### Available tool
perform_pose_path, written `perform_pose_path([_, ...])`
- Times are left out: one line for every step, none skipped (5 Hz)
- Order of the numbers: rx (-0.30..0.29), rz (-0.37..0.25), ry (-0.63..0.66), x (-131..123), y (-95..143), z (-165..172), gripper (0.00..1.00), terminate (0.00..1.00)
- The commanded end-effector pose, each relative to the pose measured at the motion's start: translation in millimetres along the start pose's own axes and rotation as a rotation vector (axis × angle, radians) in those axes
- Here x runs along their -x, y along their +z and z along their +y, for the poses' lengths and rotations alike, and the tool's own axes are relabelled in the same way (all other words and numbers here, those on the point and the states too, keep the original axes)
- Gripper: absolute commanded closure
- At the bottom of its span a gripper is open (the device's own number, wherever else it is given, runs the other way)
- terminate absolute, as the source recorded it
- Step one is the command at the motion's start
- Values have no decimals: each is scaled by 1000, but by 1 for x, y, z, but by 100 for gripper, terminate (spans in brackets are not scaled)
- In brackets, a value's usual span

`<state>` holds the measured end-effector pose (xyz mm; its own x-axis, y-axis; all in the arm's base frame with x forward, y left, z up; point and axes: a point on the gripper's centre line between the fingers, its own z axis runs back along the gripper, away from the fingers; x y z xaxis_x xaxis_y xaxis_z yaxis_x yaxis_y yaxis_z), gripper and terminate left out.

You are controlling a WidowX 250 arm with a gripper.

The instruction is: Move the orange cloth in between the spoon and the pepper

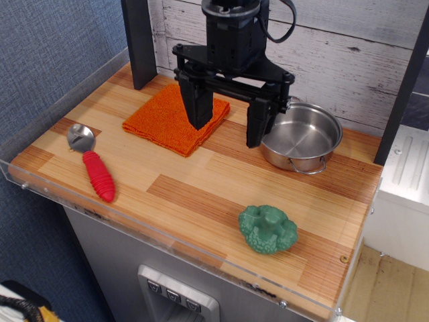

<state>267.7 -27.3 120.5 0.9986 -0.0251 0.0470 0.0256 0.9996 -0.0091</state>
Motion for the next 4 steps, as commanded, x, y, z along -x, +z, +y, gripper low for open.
perform_pose_path([0,0,0,0,0,0,0,0])
perform_pose_path([-44,8,76,-7,-7,31,0,0])
perform_pose_path([-78,-25,102,-12,-6,54,0,0])
perform_pose_path([-121,-66,130,-31,-19,82,0,0])
